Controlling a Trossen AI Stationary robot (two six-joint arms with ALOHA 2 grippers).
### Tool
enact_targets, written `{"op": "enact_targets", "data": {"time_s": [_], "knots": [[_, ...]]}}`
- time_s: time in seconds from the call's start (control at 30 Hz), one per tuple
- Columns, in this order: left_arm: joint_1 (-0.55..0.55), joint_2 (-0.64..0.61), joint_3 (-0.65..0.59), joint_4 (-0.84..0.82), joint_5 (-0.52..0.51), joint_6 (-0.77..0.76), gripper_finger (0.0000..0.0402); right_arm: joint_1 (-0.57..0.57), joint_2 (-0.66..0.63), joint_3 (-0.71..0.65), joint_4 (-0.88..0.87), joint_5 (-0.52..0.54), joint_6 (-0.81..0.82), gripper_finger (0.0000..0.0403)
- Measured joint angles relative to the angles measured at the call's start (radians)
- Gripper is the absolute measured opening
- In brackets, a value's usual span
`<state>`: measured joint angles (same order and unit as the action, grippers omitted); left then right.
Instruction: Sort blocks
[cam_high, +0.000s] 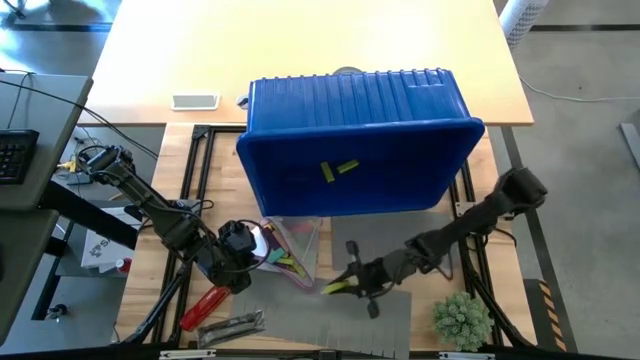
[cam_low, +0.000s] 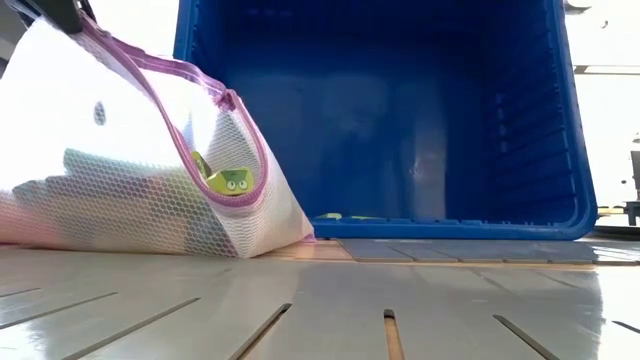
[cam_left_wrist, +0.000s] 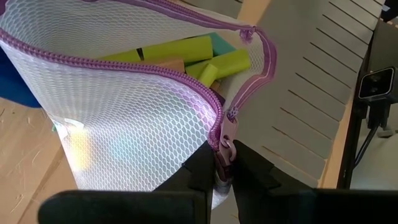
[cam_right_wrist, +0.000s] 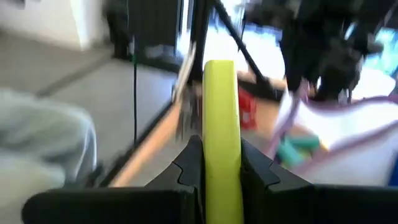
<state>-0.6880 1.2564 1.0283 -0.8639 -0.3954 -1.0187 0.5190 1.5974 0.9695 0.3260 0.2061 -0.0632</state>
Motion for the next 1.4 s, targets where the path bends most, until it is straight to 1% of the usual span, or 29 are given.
{"op": "enact_targets", "data": {"time_s": [0.1,0.23,0.33,0.37,0.47,0.57,0.67,0.87,0.93,1.03,1.1,1.17,1.4], "knots": [[0.0,0.0,0.0,0.0,0.0,0.0,0.0024,-0.009,0.093,0.0,0.231,0.001,-0.005,0.0039],[0.0,0.0,0.0,0.0,0.0,0.0,0.0024,-0.051,0.23,0.004,0.552,0.001,-0.006,0.0039],[0.0,0.0,0.0,0.0,0.0,0.0,0.0024,-0.099,0.346,0.066,0.665,-0.004,0.0,0.0039],[0.0,0.0,0.0,0.0,0.0,0.0,0.0024,-0.115,0.384,0.104,0.678,-0.024,0.011,0.0039],[0.0,0.0,0.0,0.0,0.0,0.0,0.0024,-0.157,0.498,0.232,0.678,-0.083,0.009,0.0039],[0.0,0.0,0.0,0.001,0.0,0.0,0.0024,-0.195,0.581,0.326,0.666,-0.087,0.019,0.0039],[0.0,0.0,0.0,0.001,0.001,0.0,0.0024,-0.227,0.631,0.369,0.654,-0.086,0.038,0.0039],[0.0,0.0,0.0,0.0,0.0,0.0,0.0024,-0.261,0.648,0.371,0.564,0.005,0.06,0.0041],[0.0,0.0,0.0,0.0,0.0,0.0,0.0024,-0.267,0.648,0.371,0.554,0.032,0.089,0.0062],[0.0,0.0,0.0,0.0,0.0,0.0,0.0024,-0.27,0.648,0.371,0.545,0.082,0.11,0.0105],[0.0,0.0,0.0,0.0,0.0,0.0,0.0024,-0.27,0.648,0.371,0.546,0.088,0.088,0.0125],[0.0,0.0,0.0,0.0,0.0,0.0,0.0024,-0.27,0.648,0.371,0.55,0.09,0.073,0.0137],[0.0,0.0,0.0,0.0,0.0,0.0,0.0024,-0.268,0.643,0.371,0.555,0.077,0.049,0.0144]]}}
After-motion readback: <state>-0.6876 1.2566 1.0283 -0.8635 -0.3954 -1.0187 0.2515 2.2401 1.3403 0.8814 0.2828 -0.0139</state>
